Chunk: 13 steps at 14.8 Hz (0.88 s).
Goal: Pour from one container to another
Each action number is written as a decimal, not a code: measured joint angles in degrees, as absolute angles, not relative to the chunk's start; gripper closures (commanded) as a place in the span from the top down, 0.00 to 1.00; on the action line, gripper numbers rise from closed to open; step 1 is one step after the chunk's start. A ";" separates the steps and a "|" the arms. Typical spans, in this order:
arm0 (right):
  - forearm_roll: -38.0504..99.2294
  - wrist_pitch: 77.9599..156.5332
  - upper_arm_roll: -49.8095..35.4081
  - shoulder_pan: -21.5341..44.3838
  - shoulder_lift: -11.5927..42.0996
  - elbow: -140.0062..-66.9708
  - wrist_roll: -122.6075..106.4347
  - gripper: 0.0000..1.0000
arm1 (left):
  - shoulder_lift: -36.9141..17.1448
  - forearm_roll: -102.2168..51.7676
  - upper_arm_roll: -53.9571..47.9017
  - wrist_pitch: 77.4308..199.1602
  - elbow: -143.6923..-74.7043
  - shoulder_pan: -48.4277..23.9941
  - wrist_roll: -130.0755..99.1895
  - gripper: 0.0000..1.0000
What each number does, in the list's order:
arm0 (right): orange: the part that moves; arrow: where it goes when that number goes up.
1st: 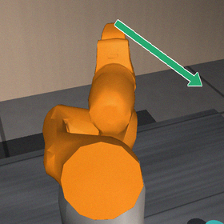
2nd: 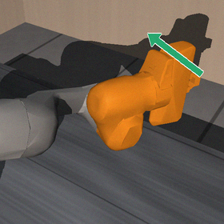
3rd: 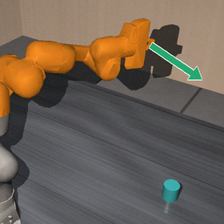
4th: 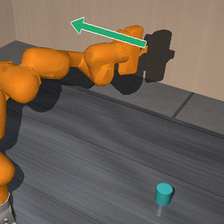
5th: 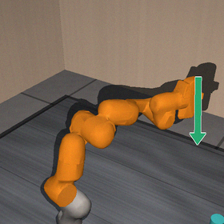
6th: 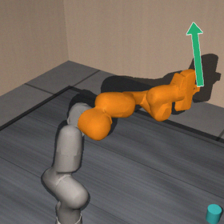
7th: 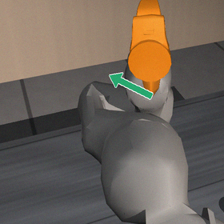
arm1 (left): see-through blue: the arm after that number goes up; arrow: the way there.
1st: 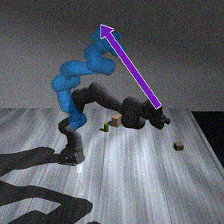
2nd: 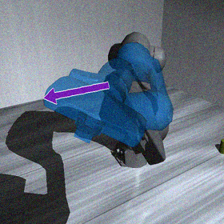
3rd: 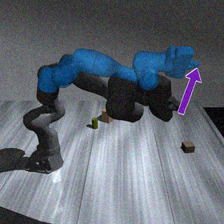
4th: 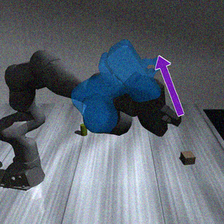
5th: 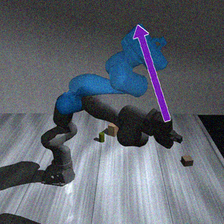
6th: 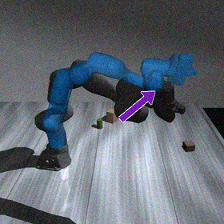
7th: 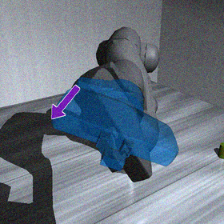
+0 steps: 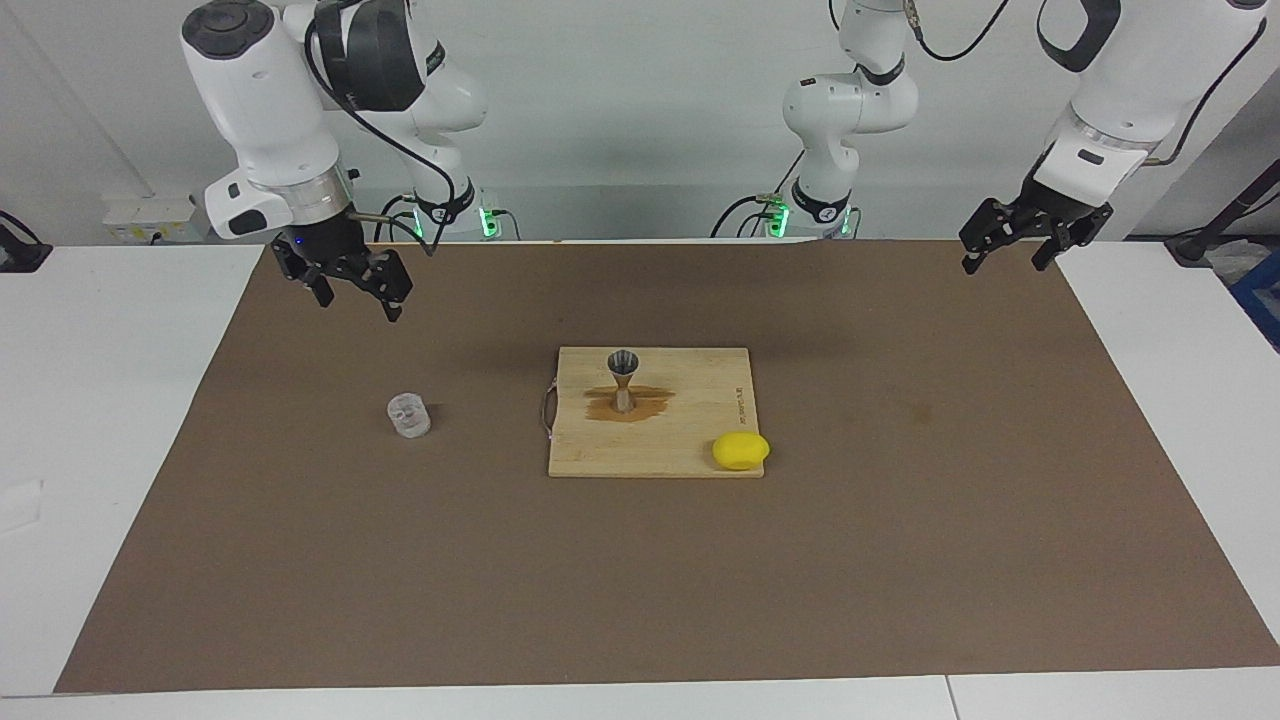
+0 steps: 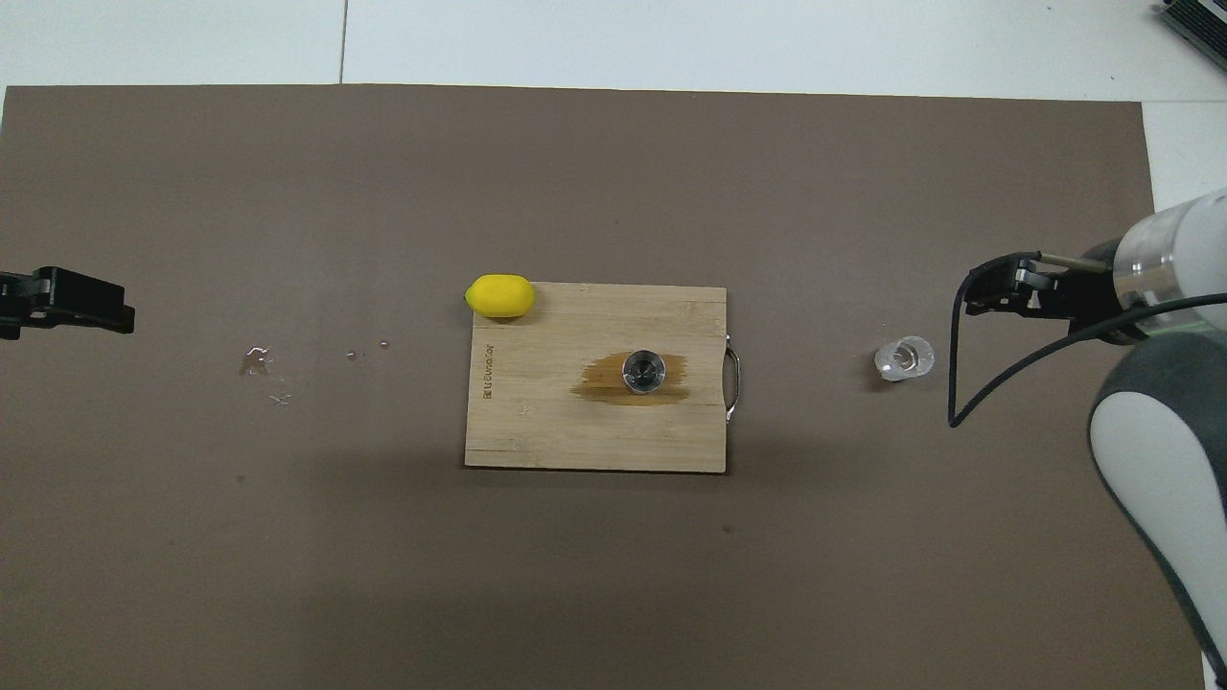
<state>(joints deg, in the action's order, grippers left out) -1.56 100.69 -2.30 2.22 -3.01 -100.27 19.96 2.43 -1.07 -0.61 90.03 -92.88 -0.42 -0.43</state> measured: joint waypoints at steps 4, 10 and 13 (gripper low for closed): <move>-1.56 95.18 -2.18 1.89 -2.10 -94.31 18.34 0.99 | 2.43 -1.07 -0.61 90.03 -92.88 -0.42 -0.43 1.00; -1.56 87.05 -1.67 1.88 -2.02 -92.89 11.86 0.99 | 2.43 -1.07 -0.61 90.03 -92.88 -0.42 -0.43 1.00; -1.56 86.64 -1.68 1.89 -2.02 -92.89 11.82 0.99 | 2.43 -1.07 -0.61 90.03 -92.88 -0.42 -0.43 1.00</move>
